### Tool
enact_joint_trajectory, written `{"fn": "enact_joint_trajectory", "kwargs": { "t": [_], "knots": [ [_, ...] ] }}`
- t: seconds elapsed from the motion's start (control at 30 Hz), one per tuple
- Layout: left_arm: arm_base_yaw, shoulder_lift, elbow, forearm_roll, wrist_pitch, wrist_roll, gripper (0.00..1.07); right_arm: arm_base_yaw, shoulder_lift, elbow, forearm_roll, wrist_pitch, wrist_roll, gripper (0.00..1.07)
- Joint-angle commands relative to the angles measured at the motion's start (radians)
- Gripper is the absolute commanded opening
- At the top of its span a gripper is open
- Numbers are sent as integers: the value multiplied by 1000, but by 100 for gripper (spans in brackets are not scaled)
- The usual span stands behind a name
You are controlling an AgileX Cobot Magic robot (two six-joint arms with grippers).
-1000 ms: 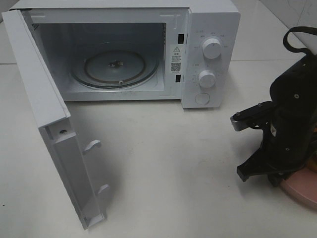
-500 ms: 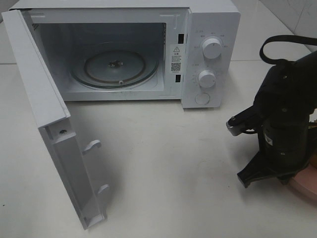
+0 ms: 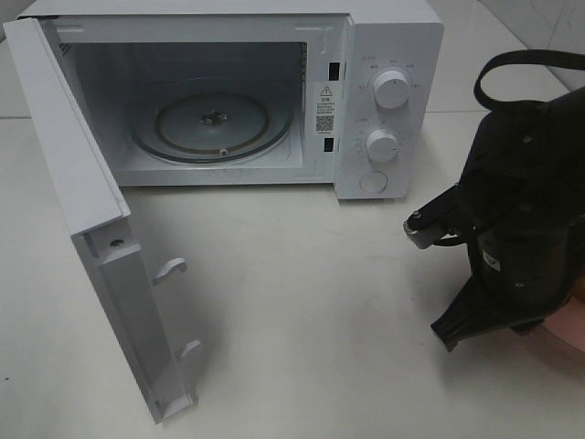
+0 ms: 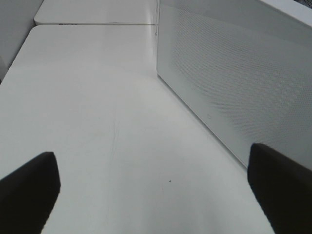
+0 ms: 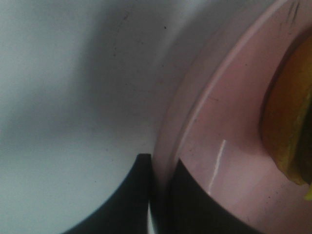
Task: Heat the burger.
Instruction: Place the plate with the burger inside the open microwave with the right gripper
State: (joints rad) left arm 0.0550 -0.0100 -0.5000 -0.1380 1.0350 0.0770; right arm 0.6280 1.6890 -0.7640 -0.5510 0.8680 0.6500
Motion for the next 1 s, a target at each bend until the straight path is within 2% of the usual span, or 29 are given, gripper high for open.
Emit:
{"fn": "enact_joint_trajectory", "kwargs": {
  "t": [0.03,0.43,0.5,0.7,0.77,0.83,0.87,0.97,1.0],
  "knots": [
    [2,-18,3,-1,-6,1,98,30,-27,7,-47,76,17,0],
    [2,-18,3,-1,-6,1,98,162,-119,7,-39,177,53,0],
    [2,-18,3,-1,-6,1,98,231,-143,7,-38,232,58,0],
    [2,-18,3,-1,-6,1,98,300,-177,7,-30,264,78,0],
    [2,-18,3,-1,-6,1,98,372,-199,7,-13,301,89,0],
    [2,-18,3,-1,-6,1,98,388,-203,7,-13,310,90,0],
    [2,-18,3,-1,-6,1,98,429,-211,7,-13,325,92,0],
    [2,-18,3,-1,-6,1,98,446,-214,7,-13,332,94,0],
    [2,-18,3,-1,-6,1,98,486,-217,7,-13,346,97,0]
  ]
}}
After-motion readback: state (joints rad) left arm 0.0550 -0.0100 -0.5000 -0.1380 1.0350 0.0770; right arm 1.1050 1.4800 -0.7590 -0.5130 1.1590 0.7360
